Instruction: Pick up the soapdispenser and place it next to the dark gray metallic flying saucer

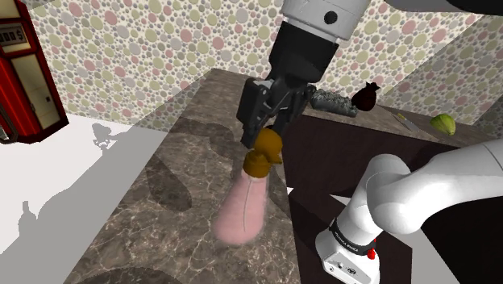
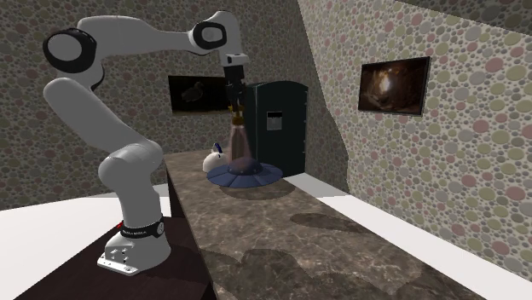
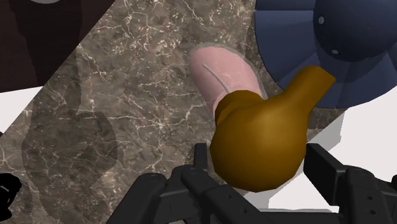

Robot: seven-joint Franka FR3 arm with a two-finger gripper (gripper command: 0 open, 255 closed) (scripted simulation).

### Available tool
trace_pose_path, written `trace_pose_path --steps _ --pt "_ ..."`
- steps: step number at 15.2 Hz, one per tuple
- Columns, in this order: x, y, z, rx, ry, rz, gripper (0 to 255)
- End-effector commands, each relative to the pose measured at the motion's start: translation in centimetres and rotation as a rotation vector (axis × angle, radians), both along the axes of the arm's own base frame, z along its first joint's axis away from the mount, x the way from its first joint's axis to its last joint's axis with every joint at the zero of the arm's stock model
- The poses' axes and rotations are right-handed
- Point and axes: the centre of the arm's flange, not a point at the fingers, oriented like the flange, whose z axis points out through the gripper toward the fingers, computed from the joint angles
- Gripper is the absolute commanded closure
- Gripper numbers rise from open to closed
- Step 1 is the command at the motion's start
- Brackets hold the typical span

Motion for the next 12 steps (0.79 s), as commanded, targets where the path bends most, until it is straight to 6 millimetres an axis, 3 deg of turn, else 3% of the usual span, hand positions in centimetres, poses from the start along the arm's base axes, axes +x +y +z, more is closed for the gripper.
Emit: trace_pose_path --steps 1,12 --pt "0.0 -0.1 -1.1 0.001 -0.001 0.000 255" --pt "0.0 -0.1 -6.9 0.001 -0.001 0.000 255"
